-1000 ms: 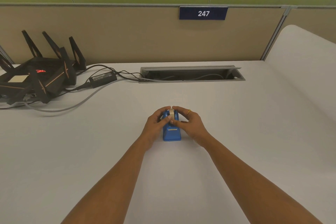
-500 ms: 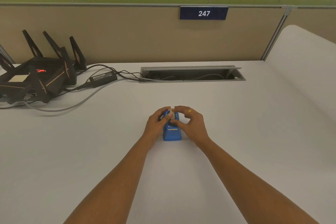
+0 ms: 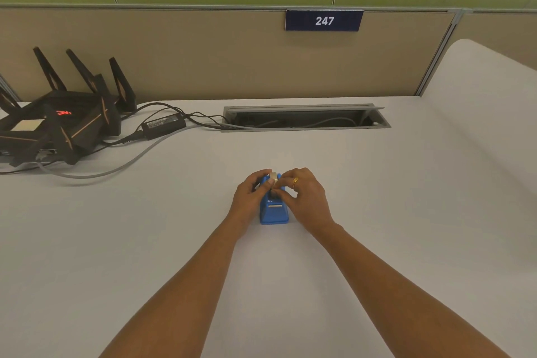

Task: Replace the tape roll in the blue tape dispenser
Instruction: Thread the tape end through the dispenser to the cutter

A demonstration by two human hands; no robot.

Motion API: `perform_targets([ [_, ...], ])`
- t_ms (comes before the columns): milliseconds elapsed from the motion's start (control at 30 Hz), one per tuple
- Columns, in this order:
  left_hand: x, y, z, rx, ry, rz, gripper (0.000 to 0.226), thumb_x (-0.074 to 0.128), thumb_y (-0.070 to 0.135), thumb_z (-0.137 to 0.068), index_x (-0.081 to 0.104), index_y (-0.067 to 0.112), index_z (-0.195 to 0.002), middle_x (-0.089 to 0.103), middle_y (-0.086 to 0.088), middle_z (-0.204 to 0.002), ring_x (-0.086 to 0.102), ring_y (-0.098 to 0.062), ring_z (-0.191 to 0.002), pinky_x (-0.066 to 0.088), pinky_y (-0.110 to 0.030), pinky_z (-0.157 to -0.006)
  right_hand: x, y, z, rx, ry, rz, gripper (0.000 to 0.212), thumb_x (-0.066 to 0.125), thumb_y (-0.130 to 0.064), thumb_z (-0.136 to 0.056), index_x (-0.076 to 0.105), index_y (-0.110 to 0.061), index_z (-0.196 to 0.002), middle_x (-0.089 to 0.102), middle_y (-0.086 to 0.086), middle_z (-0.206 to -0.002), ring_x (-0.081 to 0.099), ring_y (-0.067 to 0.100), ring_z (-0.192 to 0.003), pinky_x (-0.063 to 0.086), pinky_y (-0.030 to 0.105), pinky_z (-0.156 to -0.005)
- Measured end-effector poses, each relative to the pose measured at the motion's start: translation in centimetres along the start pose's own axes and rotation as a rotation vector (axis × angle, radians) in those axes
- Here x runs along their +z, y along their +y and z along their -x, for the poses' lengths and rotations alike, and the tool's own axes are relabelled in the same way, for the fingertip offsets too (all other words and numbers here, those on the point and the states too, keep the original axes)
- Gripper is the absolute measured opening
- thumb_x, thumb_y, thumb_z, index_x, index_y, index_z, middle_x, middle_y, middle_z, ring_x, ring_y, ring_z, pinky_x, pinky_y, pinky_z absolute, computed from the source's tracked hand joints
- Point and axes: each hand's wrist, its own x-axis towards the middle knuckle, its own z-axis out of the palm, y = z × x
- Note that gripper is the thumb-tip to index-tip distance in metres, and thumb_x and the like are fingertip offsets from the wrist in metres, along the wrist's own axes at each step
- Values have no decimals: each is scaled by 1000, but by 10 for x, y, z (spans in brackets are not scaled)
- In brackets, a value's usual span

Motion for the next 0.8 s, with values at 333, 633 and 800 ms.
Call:
perform_targets([
  [333,-1,0,-2,-25,-16,51,20,52,20,-89,55,24,-109,56,1,-116,53,-13,-105,46,-14,-80,-5,0,2,-259,-49,190,11,69,-16,-73,70,-14,-84,72,2,-76,63,20,-68,37,14,-58],
  [633,-2,-1,-3,-23,-19,-34,31,51,18,-90,53,16,-120,54,-7,-130,52,-19,-113,45,-27,-95,-10,-7,4,-196,-146,146,13,56,-17,-88,61,-7,-96,70,15,-83,63,30,-72,51,31,-65],
  [800,-4,0,-3,-17,-47,-110,41,53,16,-88,47,13,-129,48,-9,-138,45,-25,-126,37,-38,-108,-10,-8,6,-143,-178,104,18,53,-19,-91,55,-6,-104,69,15,-92,63,31,-78,54,38,-75],
])
